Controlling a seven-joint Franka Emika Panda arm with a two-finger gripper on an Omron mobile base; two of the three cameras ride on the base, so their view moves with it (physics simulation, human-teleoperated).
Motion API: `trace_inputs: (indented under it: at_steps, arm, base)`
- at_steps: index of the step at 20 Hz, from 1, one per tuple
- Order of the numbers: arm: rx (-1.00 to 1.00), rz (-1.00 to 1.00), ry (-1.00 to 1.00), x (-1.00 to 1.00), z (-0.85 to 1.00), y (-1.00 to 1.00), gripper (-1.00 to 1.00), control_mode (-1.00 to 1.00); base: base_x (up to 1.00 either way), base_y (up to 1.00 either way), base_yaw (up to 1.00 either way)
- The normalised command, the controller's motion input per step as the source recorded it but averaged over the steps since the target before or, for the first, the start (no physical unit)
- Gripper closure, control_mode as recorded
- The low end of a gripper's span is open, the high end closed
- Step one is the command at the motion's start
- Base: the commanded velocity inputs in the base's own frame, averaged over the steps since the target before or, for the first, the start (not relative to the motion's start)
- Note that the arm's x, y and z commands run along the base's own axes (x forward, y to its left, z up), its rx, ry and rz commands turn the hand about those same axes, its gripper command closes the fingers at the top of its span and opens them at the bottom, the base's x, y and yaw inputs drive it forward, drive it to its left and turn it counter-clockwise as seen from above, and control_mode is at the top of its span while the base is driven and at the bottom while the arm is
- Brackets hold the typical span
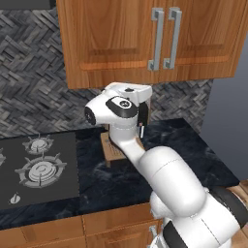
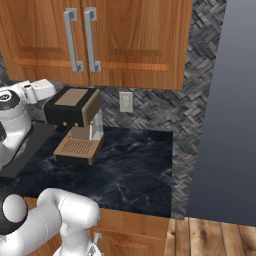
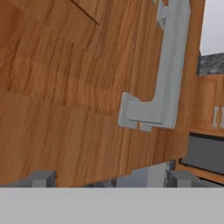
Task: Pick up the soap dispenser and soap dispenser from the sink, and place them back in the cabinet, and close the cabinet doors.
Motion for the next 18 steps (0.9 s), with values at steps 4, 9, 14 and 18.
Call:
trace_inputs:
  at_steps: [4, 9, 14, 18]
  arm:
    - [0.00, 0.00, 0.00, 0.16, 0.01, -0.07, -1.00, -1.00]
    - [0.00, 0.01, 0.00, 0.11, 0.00, -0.04, -1.00, -1.00]
    - [0.00, 0.02, 0.00, 0.14, 0.00, 0.00, -1.00, -1.00]
    - [0.00, 0.01, 0.00, 0.14, 0.00, 0.00, -1.00, -1.00]
  base:
    - [0.00, 0.00, 0.00]
    - [0.00, 0.00, 0.00]
    - [0.00, 0.00, 0.00]
    - [0.00, 0.00, 0.00]
